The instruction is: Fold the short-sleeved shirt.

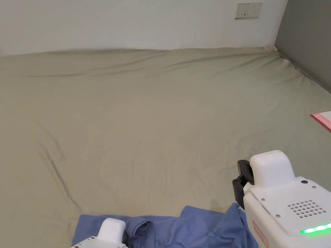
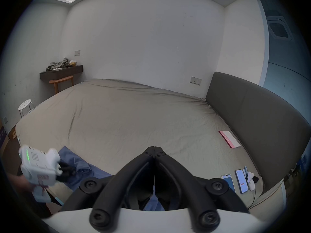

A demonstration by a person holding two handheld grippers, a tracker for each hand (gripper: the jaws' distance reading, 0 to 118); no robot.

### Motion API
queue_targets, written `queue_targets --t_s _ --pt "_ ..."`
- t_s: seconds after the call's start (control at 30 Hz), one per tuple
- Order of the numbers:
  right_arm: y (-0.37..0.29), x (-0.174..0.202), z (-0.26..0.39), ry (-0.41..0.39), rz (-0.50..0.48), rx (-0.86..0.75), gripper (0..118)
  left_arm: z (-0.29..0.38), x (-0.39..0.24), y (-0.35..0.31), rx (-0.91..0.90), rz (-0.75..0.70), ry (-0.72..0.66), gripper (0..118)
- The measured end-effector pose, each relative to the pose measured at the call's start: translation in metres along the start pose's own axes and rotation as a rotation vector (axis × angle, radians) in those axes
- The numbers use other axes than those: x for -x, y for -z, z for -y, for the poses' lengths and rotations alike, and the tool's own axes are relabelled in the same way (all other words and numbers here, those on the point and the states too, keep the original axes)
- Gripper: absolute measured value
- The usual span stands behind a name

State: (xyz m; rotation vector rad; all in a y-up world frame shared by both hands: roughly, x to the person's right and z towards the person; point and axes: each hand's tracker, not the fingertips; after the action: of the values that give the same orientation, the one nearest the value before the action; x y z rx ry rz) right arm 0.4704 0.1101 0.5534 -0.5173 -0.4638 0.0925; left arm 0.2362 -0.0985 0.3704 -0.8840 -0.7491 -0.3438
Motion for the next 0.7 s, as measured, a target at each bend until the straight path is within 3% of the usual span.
queue_targets --t_s 0.5,0.7 --pt "0.008 0.009 0.005 -0.003 -0.025 0.021 2 0.0 -0.052 0.003 -0.078 0.059 0.063 0" --pt "0.008 0.007 0.001 -0.008 -0.016 0.018 2 -0.01 -0.049 -0.026 -0.126 0.327 -0.011 0"
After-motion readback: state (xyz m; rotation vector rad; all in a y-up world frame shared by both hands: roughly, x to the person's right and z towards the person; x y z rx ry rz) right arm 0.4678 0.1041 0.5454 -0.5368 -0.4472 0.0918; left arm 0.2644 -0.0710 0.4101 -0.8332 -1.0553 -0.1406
